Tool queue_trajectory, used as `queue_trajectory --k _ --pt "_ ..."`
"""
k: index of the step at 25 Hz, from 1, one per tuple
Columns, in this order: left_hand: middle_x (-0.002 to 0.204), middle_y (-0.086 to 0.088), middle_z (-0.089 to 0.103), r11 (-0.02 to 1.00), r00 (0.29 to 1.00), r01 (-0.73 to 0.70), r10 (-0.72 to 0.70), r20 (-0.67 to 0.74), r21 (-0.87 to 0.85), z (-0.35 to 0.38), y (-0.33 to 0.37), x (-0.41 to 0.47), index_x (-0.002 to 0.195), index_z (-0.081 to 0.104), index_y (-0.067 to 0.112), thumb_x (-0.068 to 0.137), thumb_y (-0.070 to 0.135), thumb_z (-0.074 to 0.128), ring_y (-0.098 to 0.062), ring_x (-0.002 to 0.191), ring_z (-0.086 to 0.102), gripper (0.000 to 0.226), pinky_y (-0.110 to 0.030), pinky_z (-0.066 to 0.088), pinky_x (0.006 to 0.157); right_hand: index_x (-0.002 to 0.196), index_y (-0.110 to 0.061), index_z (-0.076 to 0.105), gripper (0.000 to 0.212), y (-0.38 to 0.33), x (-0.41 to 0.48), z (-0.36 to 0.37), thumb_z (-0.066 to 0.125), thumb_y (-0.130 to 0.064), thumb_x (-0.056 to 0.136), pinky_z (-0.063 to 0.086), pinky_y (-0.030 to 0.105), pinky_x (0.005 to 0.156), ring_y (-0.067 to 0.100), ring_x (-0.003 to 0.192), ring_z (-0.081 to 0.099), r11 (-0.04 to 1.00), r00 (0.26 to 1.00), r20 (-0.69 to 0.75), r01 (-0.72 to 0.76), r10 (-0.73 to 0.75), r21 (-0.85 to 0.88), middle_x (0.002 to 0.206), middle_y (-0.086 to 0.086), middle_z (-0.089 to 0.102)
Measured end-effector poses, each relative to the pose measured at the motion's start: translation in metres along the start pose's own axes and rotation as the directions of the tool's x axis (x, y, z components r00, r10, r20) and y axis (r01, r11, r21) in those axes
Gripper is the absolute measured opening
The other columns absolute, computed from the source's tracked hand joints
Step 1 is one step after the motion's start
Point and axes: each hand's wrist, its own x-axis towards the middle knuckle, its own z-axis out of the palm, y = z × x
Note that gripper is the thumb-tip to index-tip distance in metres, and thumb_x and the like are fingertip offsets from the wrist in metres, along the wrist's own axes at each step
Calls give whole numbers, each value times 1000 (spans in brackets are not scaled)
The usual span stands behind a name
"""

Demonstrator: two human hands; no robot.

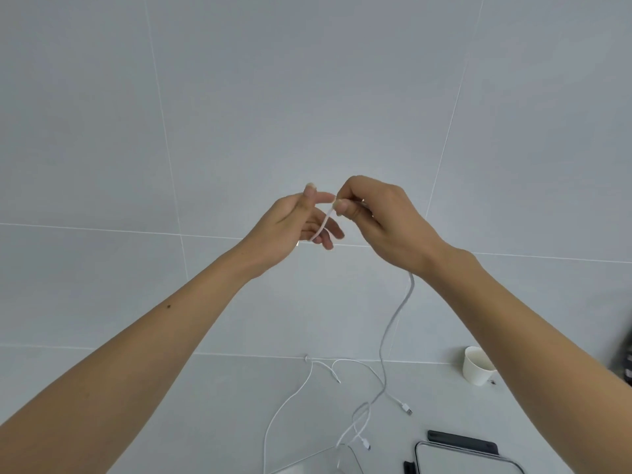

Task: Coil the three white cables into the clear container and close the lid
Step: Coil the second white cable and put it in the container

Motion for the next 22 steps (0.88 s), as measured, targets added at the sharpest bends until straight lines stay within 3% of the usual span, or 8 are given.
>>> queue_trajectory --k 5,7,12,14,15,18,20,22 --pt "49 1 52 990 993 82 -72 94 -116 12 12 -10 97 70 14 100 55 12 -13 44 38 70 -19 35 49 87 -12 60 20 3 15 -6 53 -25 101 46 23 69 14 77 57 1000 1000 14 13 -13 -11 83 1 63" --pt "40 5 42 969 986 122 -94 136 -214 15 16 -13 87 68 13 95 60 17 -11 39 30 70 -25 23 51 87 -10 62 20 5 20 -7 56 -26 99 46 23 68 14 74 56 1000 999 -21 26 -26 -6 82 1 64" --pt "32 14 29 893 960 181 -70 271 -412 8 23 -21 78 64 15 92 48 41 -3 30 33 42 -16 32 47 82 -5 62 27 9 27 -4 57 -25 100 35 12 55 6 50 44 985 999 -41 -26 34 169 69 -2 58" --pt "32 15 31 871 959 168 -37 280 -462 8 24 -24 76 66 18 92 42 45 -4 32 40 36 -15 34 45 79 -7 60 29 12 27 4 52 -24 102 39 15 56 4 54 48 969 995 -69 -58 77 241 67 -10 57" --pt "33 14 35 865 966 146 -20 258 -480 10 25 -24 78 66 16 91 37 45 -4 34 43 33 -15 36 45 77 -8 59 31 14 25 10 50 -24 103 43 24 56 9 57 49 966 993 -73 -69 89 248 65 -7 57" --pt "49 9 59 822 985 99 -2 170 -561 14 26 -22 83 72 11 92 24 43 -4 38 48 33 -12 40 46 80 -11 60 26 18 17 34 45 -21 98 50 49 64 36 69 56 947 994 -46 -84 104 311 74 18 61" --pt "63 6 70 761 989 103 -12 144 -641 14 25 -19 82 79 14 89 19 41 -3 37 49 38 -11 42 46 85 -17 65 26 15 10 46 41 -23 93 53 49 67 39 75 60 925 992 -25 -104 121 365 79 17 65" --pt "67 5 73 694 992 104 -22 123 -713 12 26 -18 84 80 13 86 17 39 -2 34 48 41 -12 44 48 79 -23 62 29 11 3 54 39 -32 94 47 32 56 22 60 55 925 991 -4 -127 137 359 66 7 61"
